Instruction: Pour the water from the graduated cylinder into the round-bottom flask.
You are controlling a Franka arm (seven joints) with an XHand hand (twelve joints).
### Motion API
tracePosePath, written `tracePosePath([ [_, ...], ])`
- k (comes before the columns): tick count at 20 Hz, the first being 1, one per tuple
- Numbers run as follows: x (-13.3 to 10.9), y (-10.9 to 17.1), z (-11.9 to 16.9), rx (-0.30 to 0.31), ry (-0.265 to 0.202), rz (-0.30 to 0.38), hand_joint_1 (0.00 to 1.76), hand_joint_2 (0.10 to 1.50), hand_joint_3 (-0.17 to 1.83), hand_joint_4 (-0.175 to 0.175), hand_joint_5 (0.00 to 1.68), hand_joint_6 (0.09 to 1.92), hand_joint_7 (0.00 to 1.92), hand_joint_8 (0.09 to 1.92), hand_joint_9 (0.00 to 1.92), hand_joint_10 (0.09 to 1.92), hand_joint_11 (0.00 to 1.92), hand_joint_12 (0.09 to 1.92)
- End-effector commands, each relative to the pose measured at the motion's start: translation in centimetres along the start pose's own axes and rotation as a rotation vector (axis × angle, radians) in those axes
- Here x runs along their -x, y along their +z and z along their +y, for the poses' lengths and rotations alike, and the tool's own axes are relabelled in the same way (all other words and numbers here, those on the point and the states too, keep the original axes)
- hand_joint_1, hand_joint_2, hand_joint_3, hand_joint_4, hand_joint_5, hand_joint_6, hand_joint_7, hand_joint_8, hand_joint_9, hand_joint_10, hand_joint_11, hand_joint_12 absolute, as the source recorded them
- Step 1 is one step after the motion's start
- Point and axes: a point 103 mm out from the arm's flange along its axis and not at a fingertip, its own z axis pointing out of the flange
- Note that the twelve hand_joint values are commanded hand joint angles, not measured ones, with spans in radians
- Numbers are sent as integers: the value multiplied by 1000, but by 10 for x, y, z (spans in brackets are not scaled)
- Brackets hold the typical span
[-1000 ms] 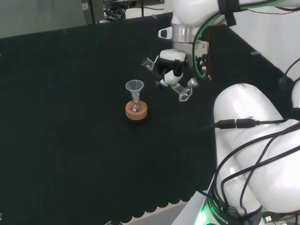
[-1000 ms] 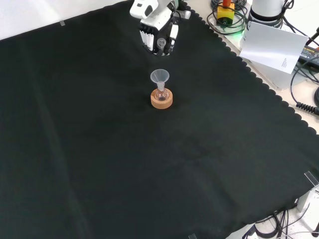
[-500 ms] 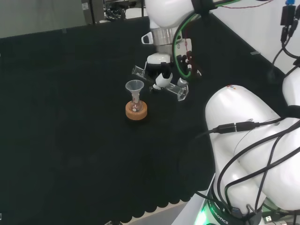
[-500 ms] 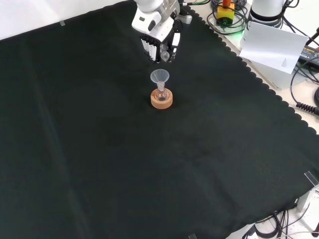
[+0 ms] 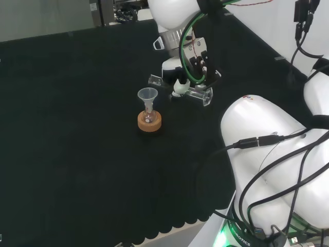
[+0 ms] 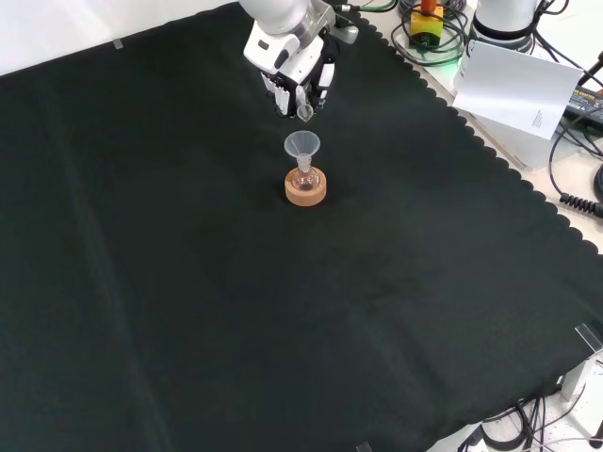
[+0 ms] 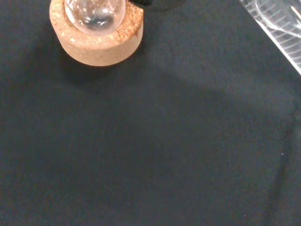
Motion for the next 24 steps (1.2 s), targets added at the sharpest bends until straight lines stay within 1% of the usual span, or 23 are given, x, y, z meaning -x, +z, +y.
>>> tracePosePath([
  [1, 3, -2, 1, -48, 19, -38, 1267, 1085, 4, -175, 1028, 926, 1058, 911, 1478, 87, 1307, 700],
  [13, 1, -5, 6, -120, 64, -107, 1267, 1086, 3, -175, 1027, 928, 1057, 912, 1479, 87, 1306, 702],
  [24, -3, -8, 5, -199, 92, -166, 1267, 1087, 3, -175, 1025, 930, 1055, 914, 1477, 87, 1304, 703],
])
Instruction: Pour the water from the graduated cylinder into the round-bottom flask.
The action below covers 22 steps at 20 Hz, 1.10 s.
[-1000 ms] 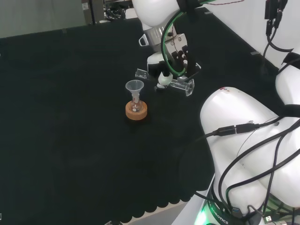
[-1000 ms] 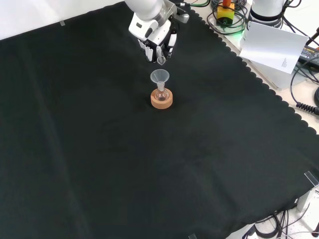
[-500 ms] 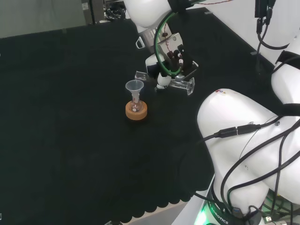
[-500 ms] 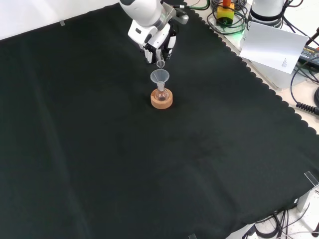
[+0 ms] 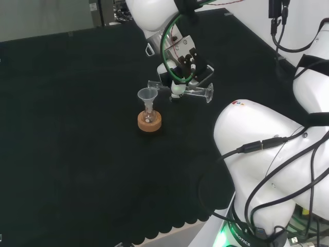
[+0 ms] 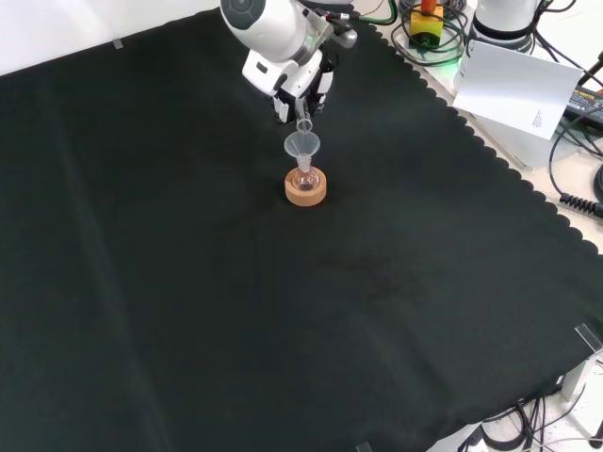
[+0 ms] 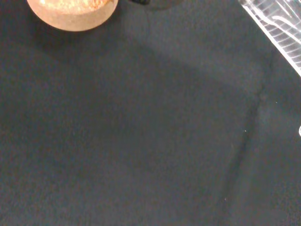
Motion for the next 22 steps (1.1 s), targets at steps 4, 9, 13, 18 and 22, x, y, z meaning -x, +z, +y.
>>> tracePosePath([
  [4, 2, -2, -4, -69, 40, -57, 1267, 1088, 3, -175, 1024, 931, 1054, 916, 1476, 87, 1302, 703],
  [9, 2, -4, -6, -85, 59, -68, 1266, 1089, 2, -175, 1023, 934, 1053, 918, 1475, 87, 1301, 703],
  [13, -2, -7, -8, -84, 83, -100, 1266, 1089, 2, -175, 1022, 935, 1052, 920, 1474, 87, 1300, 703],
  [18, -8, -12, -7, -109, 108, -128, 1266, 1090, 2, -175, 1021, 937, 1051, 921, 1474, 87, 1300, 704],
  [22, -2, -11, -8, -112, 109, -118, 1266, 1090, 2, -175, 1020, 938, 1050, 922, 1474, 87, 1299, 704],
])
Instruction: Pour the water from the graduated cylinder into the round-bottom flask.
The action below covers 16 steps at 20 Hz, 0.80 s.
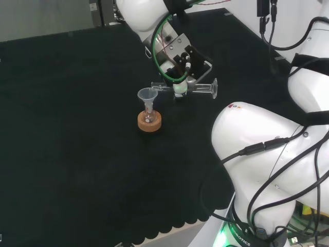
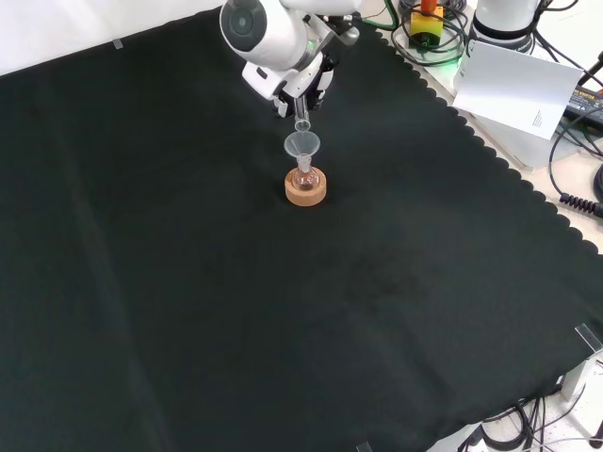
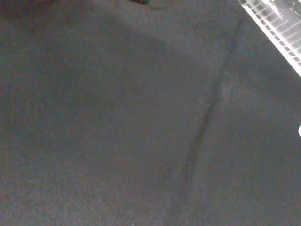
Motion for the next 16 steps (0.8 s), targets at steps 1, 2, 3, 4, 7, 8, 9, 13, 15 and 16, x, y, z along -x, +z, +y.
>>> tracePosePath([
  [1, 0, -5, -1, -20, 22, -29, 1266, 1090, 2, -175, 1020, 938, 1050, 923, 1474, 87, 1299, 705],
  [2, 0, -5, -2, -21, 24, -37, 1266, 1090, 2, -175, 1020, 938, 1050, 923, 1474, 87, 1299, 705],
  [3, 1, -6, -2, -23, 26, -45, 1266, 1090, 2, -175, 1020, 938, 1050, 923, 1474, 87, 1299, 705],
  [4, 1, -6, -2, -27, 28, -51, 1266, 1090, 2, -175, 1020, 938, 1050, 923, 1474, 87, 1299, 705],
  [7, 2, -7, -2, -42, 35, -70, 1266, 1091, 2, -175, 1019, 939, 1049, 924, 1474, 87, 1298, 705],
  [8, 2, -7, -2, -46, 36, -72, 1266, 1091, 2, -175, 1019, 939, 1049, 924, 1474, 87, 1298, 705],
  [9, 2, -8, -2, -50, 39, -75, 1266, 1091, 2, -175, 1019, 939, 1049, 924, 1474, 87, 1297, 705],
  [13, 2, -9, -3, -51, 44, -85, 1266, 1091, 2, -175, 1019, 940, 1049, 925, 1474, 87, 1297, 705],
  [15, 1, -9, -3, -56, 48, -90, 1266, 1091, 2, -175, 1019, 940, 1048, 925, 1474, 87, 1297, 705],
  [16, 1, -8, -2, -59, 49, -93, 1266, 1091, 1, -175, 1018, 940, 1048, 925, 1474, 87, 1297, 705],
])
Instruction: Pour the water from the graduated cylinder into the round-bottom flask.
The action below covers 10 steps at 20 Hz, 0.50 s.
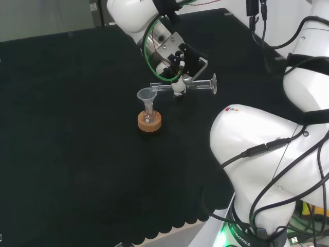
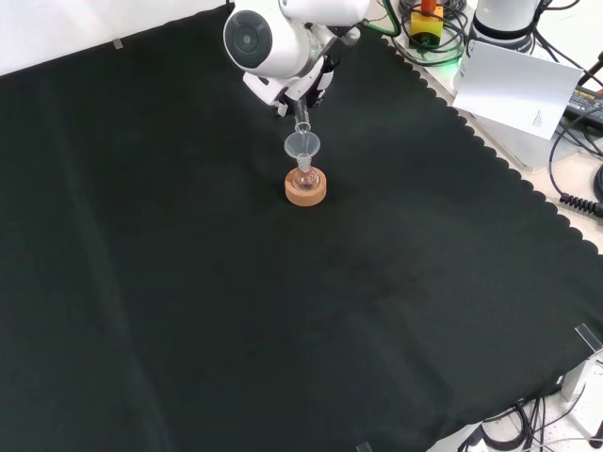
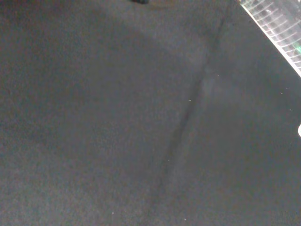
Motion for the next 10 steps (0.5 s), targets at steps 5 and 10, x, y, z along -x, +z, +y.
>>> tracePosePath([
  [5, 0, -1, 0, -20, 21, -27, 1265, 1091, 1, -175, 1018, 941, 1047, 926, 1473, 87, 1296, 706],
  [10, -3, -3, 0, -17, 43, -75, 1265, 1092, 1, -175, 1017, 942, 1047, 927, 1473, 87, 1296, 706],
])
